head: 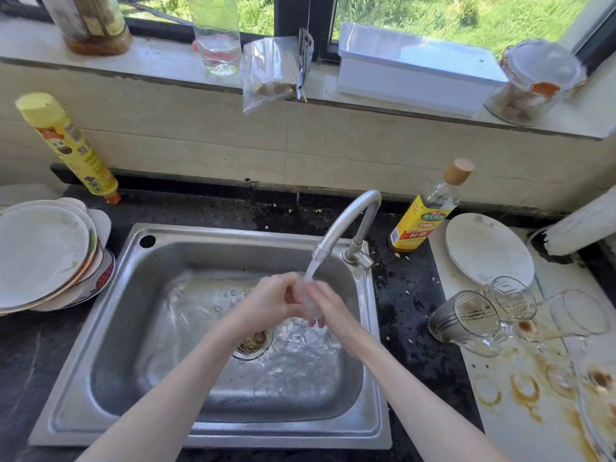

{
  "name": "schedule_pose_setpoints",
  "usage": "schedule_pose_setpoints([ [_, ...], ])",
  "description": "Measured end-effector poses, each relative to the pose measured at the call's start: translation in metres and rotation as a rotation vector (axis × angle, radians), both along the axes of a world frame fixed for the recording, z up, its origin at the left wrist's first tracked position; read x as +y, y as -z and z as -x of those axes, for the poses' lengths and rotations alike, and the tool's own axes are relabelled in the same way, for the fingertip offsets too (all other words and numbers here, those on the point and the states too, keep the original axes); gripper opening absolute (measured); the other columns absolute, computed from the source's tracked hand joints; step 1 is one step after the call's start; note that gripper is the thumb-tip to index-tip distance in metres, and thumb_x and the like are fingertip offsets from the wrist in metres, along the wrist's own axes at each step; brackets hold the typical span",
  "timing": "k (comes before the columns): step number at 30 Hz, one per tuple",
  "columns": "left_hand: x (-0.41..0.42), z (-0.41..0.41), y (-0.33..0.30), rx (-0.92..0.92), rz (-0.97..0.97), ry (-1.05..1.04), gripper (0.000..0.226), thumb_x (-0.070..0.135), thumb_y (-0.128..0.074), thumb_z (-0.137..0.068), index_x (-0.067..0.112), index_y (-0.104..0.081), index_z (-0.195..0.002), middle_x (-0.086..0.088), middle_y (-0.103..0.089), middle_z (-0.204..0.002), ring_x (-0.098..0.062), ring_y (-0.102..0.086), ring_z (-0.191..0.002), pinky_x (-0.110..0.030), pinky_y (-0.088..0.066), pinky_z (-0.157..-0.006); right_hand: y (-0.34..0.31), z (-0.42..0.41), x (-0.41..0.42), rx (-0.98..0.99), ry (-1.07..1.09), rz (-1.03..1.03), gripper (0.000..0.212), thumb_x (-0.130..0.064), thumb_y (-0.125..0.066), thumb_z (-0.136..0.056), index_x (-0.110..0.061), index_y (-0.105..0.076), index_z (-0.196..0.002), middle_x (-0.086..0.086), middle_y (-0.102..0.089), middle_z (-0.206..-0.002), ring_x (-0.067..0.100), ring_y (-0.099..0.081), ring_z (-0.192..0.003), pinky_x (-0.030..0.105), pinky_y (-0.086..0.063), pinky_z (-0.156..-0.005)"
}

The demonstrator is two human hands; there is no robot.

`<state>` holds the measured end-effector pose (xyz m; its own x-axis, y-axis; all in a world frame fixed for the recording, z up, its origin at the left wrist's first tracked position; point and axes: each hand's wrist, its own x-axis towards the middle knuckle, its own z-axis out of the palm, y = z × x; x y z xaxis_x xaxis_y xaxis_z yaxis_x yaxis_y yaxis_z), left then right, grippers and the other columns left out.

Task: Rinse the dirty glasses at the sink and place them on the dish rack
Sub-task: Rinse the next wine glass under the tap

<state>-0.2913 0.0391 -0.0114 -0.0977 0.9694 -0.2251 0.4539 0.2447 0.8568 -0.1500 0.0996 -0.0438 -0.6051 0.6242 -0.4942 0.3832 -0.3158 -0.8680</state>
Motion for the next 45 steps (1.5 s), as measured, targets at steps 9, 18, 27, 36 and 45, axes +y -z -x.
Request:
schedule_pose_setpoints([
  [9,-0.002,0.006,-0.001,0.220,-0.154,0.219,0.015,0.006,-0.070,-0.080,0.020,-0.063,-0.079,0.021,-0.055,-0.079,0.010,-0.052,-0.076,-0.014,-0.045,-0.074,0.012,0.002,-0.001,0.107,0.057,0.056,0.075,-0.076,-0.037,-0.075,-0.019,-0.061,-0.117,0.013,-0.061,-0.095,0.013,-0.047,-0.065,0.022,-0.032,-0.055],
  [18,-0.006,0.017,0.005,0.365,-0.373,0.163,0.014,0.011,-0.069,-0.082,0.016,-0.072,-0.095,0.006,-0.065,-0.091,-0.006,-0.052,-0.089,-0.025,-0.045,-0.079,0.010,0.000,0.002,0.252,0.107,0.136,0.052,-0.061,-0.035,-0.085,-0.026,-0.070,-0.101,0.011,-0.048,-0.076,0.015,-0.035,-0.060,0.025,-0.025,-0.052],
  [27,-0.007,0.009,0.003,0.352,-0.258,0.280,0.015,0.014,-0.069,-0.082,0.017,-0.070,-0.097,0.010,-0.064,-0.097,-0.006,-0.055,-0.091,-0.020,-0.043,-0.083,0.011,-0.001,0.003,0.167,0.111,0.157,0.063,-0.063,-0.033,-0.088,-0.010,-0.064,-0.100,0.009,-0.047,-0.070,0.013,-0.036,-0.053,0.024,-0.022,-0.046],
  [36,0.004,0.004,-0.018,0.216,0.065,0.394,0.010,0.019,-0.074,-0.077,0.020,-0.076,-0.087,0.006,-0.073,-0.084,-0.014,-0.065,-0.079,-0.033,-0.050,-0.080,0.001,0.002,0.004,0.051,0.009,0.133,0.068,-0.068,-0.027,-0.087,-0.014,-0.066,-0.099,0.014,-0.060,-0.076,0.019,-0.054,-0.059,0.022,-0.037,-0.049],
  [45,0.005,0.009,-0.029,-0.141,0.224,0.412,0.025,0.006,-0.063,-0.086,0.017,-0.069,-0.108,0.013,-0.071,-0.098,0.004,-0.064,-0.091,-0.021,-0.050,-0.084,-0.017,0.003,0.003,0.019,0.020,0.048,0.054,-0.063,-0.027,-0.091,-0.017,-0.055,-0.096,-0.002,-0.051,-0.056,0.009,-0.038,-0.039,0.018,-0.026,-0.039],
])
